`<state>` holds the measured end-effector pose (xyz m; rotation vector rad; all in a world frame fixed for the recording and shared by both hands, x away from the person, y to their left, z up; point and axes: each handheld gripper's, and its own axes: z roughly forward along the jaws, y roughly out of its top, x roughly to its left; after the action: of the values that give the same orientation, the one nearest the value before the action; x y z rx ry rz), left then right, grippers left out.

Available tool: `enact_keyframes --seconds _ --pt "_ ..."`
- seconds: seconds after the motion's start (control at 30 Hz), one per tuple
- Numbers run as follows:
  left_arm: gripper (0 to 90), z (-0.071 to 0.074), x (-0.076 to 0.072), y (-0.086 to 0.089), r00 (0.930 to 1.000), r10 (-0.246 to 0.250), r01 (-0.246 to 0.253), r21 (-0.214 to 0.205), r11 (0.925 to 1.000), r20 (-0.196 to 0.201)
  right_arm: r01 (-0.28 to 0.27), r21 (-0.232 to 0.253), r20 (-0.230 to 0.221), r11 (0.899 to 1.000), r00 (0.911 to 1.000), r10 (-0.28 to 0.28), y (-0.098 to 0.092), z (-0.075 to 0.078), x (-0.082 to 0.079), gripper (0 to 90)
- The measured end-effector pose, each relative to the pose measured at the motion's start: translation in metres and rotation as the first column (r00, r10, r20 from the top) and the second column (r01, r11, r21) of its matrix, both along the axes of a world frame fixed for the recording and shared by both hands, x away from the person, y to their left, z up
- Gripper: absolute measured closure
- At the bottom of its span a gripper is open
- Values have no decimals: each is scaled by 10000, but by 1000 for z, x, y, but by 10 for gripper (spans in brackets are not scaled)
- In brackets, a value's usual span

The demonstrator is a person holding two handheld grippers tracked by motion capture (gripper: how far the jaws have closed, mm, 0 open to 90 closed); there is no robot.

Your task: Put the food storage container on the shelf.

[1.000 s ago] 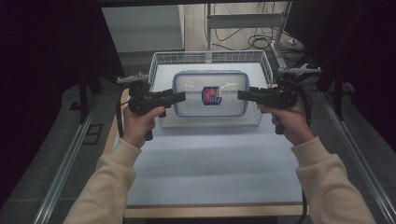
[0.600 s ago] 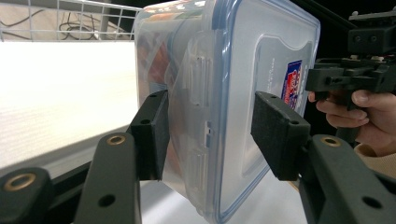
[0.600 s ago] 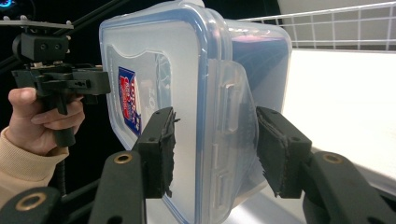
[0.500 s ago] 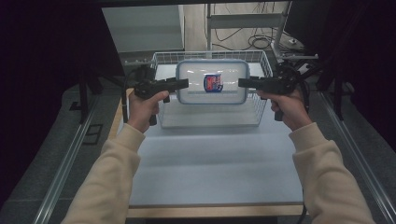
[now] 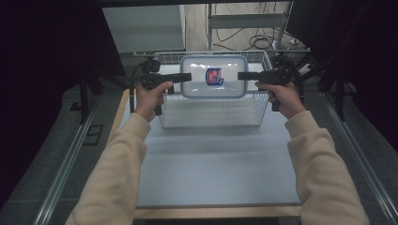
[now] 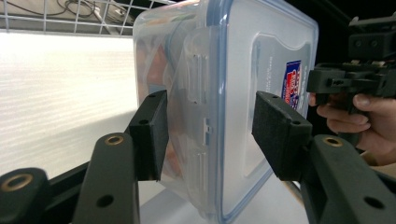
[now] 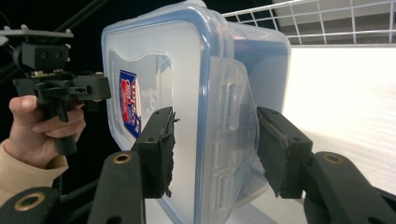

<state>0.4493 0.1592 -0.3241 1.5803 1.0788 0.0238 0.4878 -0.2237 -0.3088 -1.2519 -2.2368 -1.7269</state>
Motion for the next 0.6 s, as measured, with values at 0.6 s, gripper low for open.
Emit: enact_keyframes --seconds 0.6 --pt "410 0 33 -3 9944 401 -454 -525 9976 -982 842 -88 -1087 9964 9905 -846 3 3 23 433"
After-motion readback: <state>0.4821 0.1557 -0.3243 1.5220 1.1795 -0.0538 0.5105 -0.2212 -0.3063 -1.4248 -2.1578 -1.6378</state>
